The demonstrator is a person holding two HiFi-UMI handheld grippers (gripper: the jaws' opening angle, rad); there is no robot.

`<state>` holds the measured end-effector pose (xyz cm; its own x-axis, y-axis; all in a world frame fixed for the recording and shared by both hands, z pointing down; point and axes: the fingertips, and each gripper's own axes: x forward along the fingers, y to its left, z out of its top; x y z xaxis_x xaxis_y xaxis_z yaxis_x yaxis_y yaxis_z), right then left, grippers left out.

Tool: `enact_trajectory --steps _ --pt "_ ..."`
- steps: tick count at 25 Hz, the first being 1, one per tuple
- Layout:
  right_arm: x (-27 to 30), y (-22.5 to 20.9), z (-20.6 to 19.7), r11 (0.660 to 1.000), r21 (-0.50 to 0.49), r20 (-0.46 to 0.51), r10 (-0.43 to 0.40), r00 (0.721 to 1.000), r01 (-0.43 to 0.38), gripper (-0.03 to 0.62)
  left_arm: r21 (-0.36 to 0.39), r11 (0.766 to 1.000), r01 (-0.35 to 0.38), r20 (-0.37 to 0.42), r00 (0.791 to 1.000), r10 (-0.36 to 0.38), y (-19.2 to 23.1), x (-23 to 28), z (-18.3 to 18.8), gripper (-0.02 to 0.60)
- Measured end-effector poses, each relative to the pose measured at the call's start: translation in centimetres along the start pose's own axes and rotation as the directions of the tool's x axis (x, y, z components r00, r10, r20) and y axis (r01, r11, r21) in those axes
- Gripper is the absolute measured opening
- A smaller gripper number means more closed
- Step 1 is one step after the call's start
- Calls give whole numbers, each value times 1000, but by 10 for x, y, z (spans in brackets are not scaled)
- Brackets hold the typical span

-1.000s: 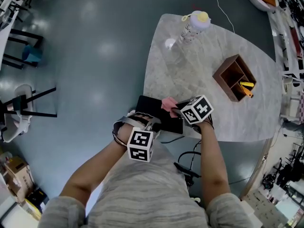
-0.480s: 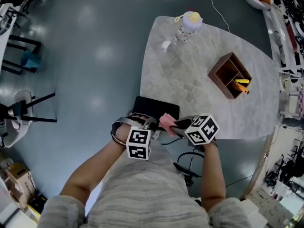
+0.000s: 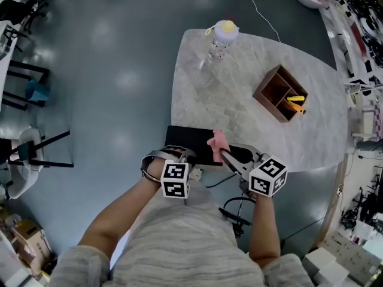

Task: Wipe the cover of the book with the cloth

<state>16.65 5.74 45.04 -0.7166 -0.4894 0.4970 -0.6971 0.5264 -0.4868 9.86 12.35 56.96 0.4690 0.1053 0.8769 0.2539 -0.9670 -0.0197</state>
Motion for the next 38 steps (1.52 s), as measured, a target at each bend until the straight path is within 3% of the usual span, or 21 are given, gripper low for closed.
enact_trajectory --steps 5,7,10,14,17,20,22,26,29,33,38 --pt "-11 -5 11 996 -9 106 -86 991 88 57 -26 999 30 -28 999 -30 -14 20 -13 98" --pt "-12 -4 10 995 -4 120 -98 988 99 57 -54 998 23 -8 1000 -24 -13 26 -14 46" --pt "-15 -3 11 994 11 146 -111 983 110 57 -118 992 36 44 999 -31 -6 26 -6 49" --pt "-21 5 20 994 18 208 -113 972 111 57 -235 972 -12 142 989 47 16 6 10 48" --pt "-24 13 27 994 -13 235 -104 966 110 57 -330 943 -41 224 967 120 35 -19 25 48" --pt "-29 21 37 991 -46 275 -111 955 129 57 -412 909 -56 315 928 200 54 -49 41 48" --pt "-34 29 46 988 -77 317 -103 943 134 57 -462 886 -50 386 887 251 65 -73 52 48" --pt "-43 43 60 983 -123 375 -81 924 136 57 -544 839 -19 530 767 361 86 -126 78 43" --pt "-48 52 64 979 -144 397 -76 915 144 57 -556 830 -31 583 697 417 92 -155 87 41" --pt "-56 60 70 974 -158 426 -81 901 162 57 -533 841 -95 603 655 456 94 -180 96 37" --pt "-70 59 78 956 -196 452 -112 885 220 57 -536 833 -140 628 593 504 98 -206 101 34"
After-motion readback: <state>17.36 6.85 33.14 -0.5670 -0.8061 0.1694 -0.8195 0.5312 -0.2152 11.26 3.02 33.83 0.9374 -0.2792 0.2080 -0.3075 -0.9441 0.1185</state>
